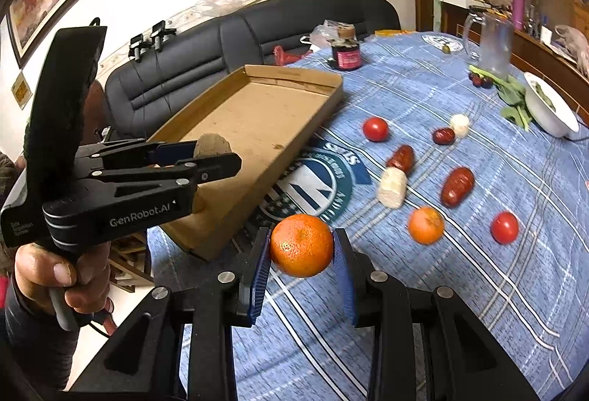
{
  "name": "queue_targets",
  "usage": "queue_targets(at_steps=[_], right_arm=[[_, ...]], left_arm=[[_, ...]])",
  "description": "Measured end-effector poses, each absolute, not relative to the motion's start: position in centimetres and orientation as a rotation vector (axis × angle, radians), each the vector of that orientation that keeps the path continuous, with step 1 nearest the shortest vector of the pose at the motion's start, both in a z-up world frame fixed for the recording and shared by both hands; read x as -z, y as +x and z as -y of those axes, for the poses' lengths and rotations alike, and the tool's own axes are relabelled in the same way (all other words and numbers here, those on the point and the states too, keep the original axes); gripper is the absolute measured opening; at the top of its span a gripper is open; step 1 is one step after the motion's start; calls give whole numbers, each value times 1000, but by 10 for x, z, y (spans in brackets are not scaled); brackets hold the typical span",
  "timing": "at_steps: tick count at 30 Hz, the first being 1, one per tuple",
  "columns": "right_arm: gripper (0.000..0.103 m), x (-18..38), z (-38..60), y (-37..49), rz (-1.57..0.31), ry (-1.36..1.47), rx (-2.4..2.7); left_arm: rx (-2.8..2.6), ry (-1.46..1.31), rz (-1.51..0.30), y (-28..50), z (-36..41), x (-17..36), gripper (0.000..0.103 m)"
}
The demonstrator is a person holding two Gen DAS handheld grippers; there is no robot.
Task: Organize fruits
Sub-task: 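Carry the beige block and the orange over the cardboard tray with both tools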
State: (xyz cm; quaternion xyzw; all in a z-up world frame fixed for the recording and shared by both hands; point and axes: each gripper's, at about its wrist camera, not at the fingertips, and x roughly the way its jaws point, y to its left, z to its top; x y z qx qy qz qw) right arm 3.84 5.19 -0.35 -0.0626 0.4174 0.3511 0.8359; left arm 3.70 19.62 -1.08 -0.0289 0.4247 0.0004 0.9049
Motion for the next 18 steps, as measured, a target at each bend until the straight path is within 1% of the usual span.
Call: queue_targets(at_steps=[10,18], right_arm=[[33,0,-86,46,-879,-129,-799],[33,0,-126,55,-879,-149,-855]], left_arm=[[-57,-77,-868,37,-228,9,36],[-133,-117,-862,45,-271,6,37]])
